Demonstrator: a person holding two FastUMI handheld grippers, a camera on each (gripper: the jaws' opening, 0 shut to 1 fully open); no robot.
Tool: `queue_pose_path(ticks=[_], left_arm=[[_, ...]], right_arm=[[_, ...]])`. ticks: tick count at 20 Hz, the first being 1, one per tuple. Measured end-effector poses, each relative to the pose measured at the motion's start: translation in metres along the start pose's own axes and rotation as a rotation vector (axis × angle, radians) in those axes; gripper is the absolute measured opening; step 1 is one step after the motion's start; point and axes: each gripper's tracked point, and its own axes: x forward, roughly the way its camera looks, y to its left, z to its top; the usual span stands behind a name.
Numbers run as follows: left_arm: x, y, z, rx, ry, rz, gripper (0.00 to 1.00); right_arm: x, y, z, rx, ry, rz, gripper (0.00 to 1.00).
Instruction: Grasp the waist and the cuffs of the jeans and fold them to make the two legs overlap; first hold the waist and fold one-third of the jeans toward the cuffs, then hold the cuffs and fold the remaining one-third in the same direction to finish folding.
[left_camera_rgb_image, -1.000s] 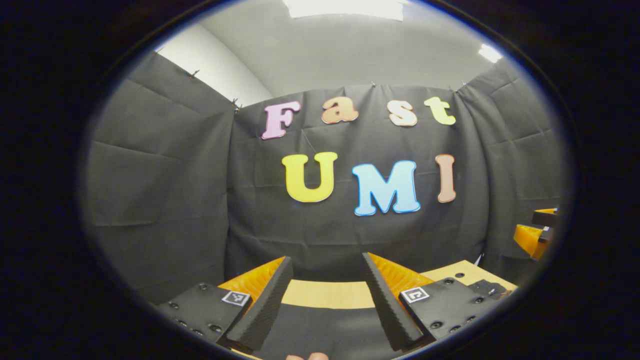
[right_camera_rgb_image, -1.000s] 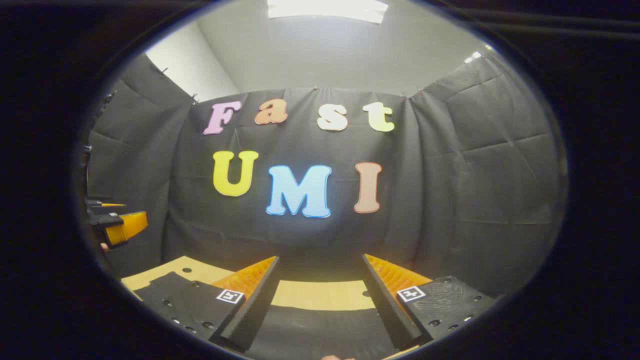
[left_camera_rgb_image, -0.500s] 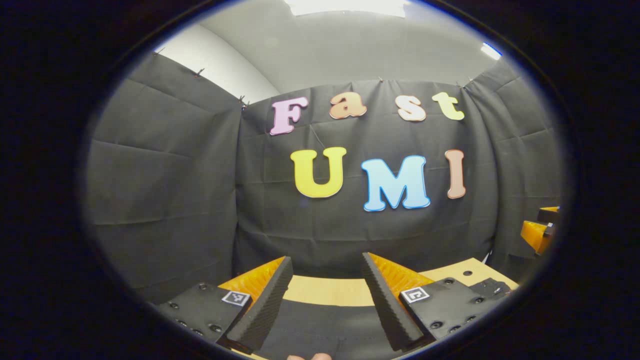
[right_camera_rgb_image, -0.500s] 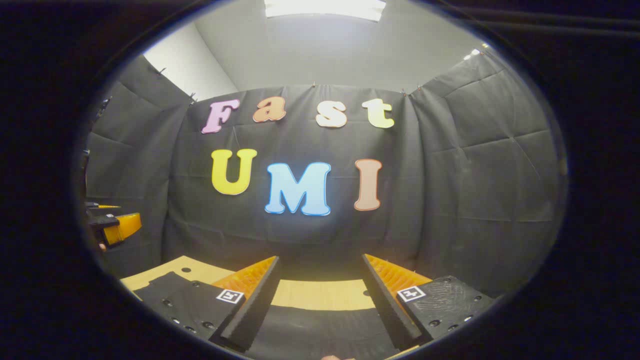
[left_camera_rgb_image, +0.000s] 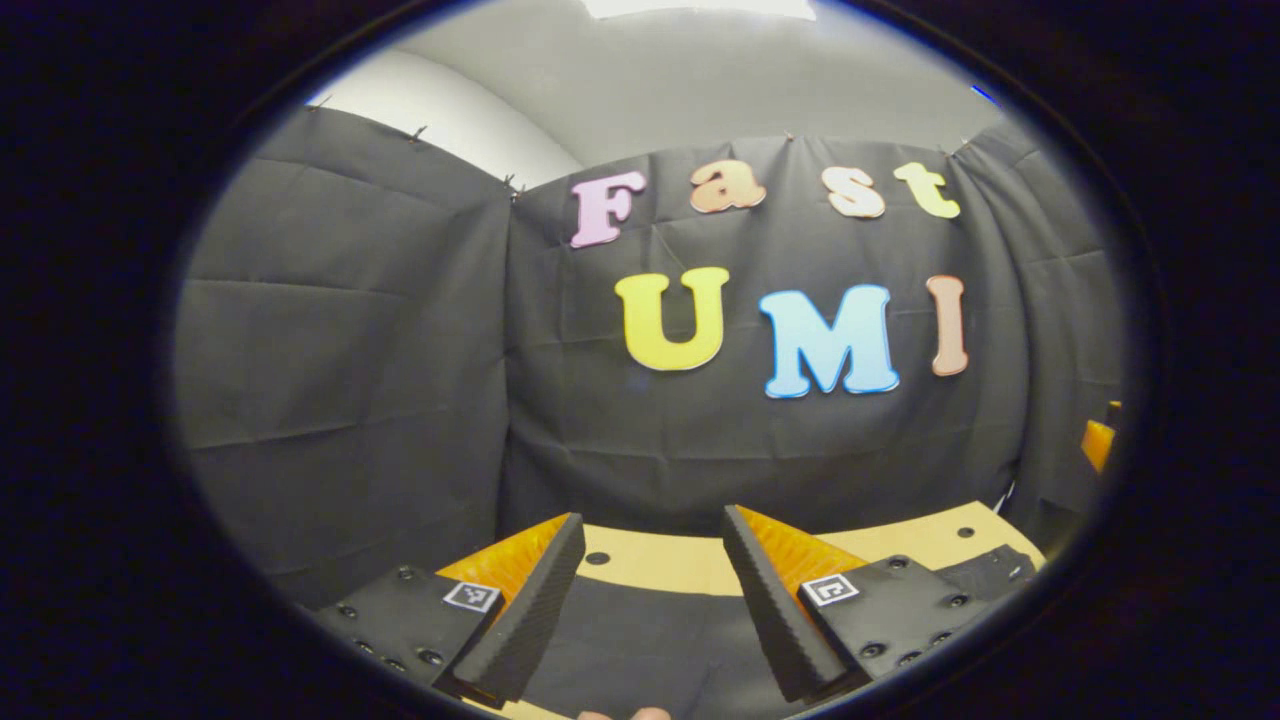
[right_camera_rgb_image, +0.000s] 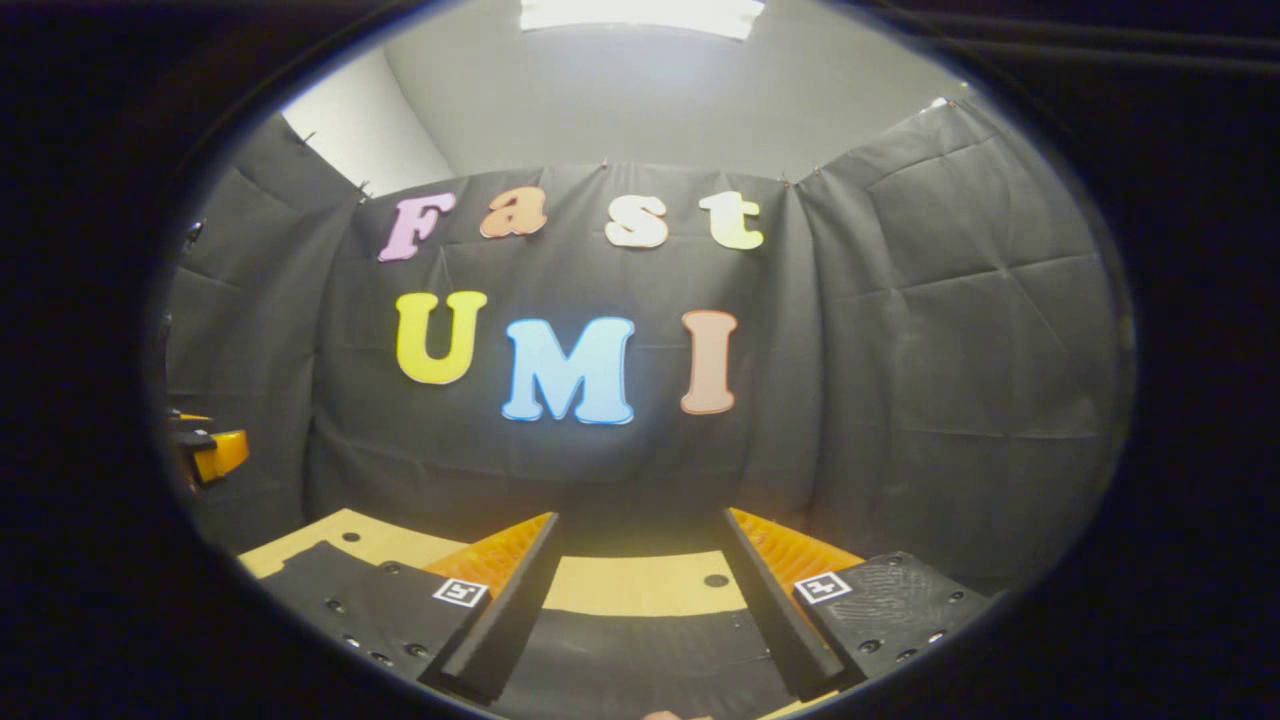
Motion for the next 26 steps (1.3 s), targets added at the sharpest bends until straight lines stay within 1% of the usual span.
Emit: queue_pose_path(ticks=[2,3,4,5,8,9,10,11,12,13,14,16,19,20,21,22,23,24,25,26], left_arm=[[0.006,0.021,-0.014,-0.008,0.039,0.028,0.94],[0.008,0.03,-0.02,-0.01,0.058,0.039,0.94],[0.009,0.04,-0.026,-0.013,0.075,0.053,0.94],[0.009,0.05,-0.033,-0.014,0.089,0.067,0.94],[0.006,0.072,-0.047,-0.024,0.12,0.108,0.94],[0.005,0.078,-0.051,-0.028,0.128,0.12,0.94],[0.003,0.083,-0.054,-0.033,0.134,0.132,0.94],[0.003,0.085,-0.056,-0.039,0.139,0.143,0.94],[-0.001,0.092,-0.059,-0.044,0.144,0.152,0.94],[-0.004,0.097,-0.063,-0.046,0.152,0.164,0.94],[-0.007,0.104,-0.068,-0.044,0.161,0.179,0.94],[-0.011,0.114,-0.074,-0.037,0.174,0.207,0.94],[-0.02,0.13,-0.083,-0.035,0.202,0.253,0.94],[-0.023,0.136,-0.086,-0.041,0.212,0.271,0.94],[-0.027,0.141,-0.089,-0.049,0.225,0.29,0.94],[-0.03,0.149,-0.096,-0.06,0.24,0.309,0.94],[-0.035,0.155,-0.103,-0.073,0.257,0.33,0.94],[-0.038,0.163,-0.112,-0.089,0.276,0.352,0.94],[-0.04,0.169,-0.124,-0.108,0.303,0.369,0.94],[-0.042,0.175,-0.136,-0.136,0.332,0.384,0.94]], right_arm=[[0.006,-0.03,-0.008,0.012,0.021,-0.06,0.94],[0.01,-0.05,-0.018,0.031,0.049,-0.096,0.94],[0.013,-0.071,-0.031,0.07,0.097,-0.133,0.95],[0.017,-0.089,-0.051,0.128,0.169,-0.16,0.94],[0.021,-0.136,-0.124,0.386,0.46,-0.267,0.95],[0.023,-0.148,-0.159,0.479,0.556,-0.324,0.97],[0.016,-0.157,-0.189,0.558,0.659,-0.368,0.95],[0.001,-0.165,-0.222,0.614,0.765,-0.414,0.95],[-0.009,-0.175,-0.251,0.643,0.857,-0.475,0.96],[-0.016,-0.182,-0.281,0.643,0.936,-0.531,0.96],[-0.023,-0.188,-0.305,0.629,1.001,-0.57,0.97],[-0.03,-0.188,-0.342,0.644,1.127,-0.614,0.96],[-0.028,-0.178,-0.375,0.731,1.223,-0.652,0.97],[-0.027,-0.175,-0.386,0.741,1.258,-0.666,1.0],[-0.028,-0.173,-0.397,0.73,1.289,-0.677,0.97],[-0.025,-0.168,-0.405,0.72,1.314,-0.67,0.97],[-0.03,-0.158,-0.409,0.717,1.39,-0.668,0.97],[-0.017,-0.171,-0.404,0.696,1.348,-0.702,0.92],[-0.025,-0.159,-0.412,0.717,1.4,-0.7,0.96],[-0.023,-0.163,-0.408,0.729,1.391,-0.715,0.96]])
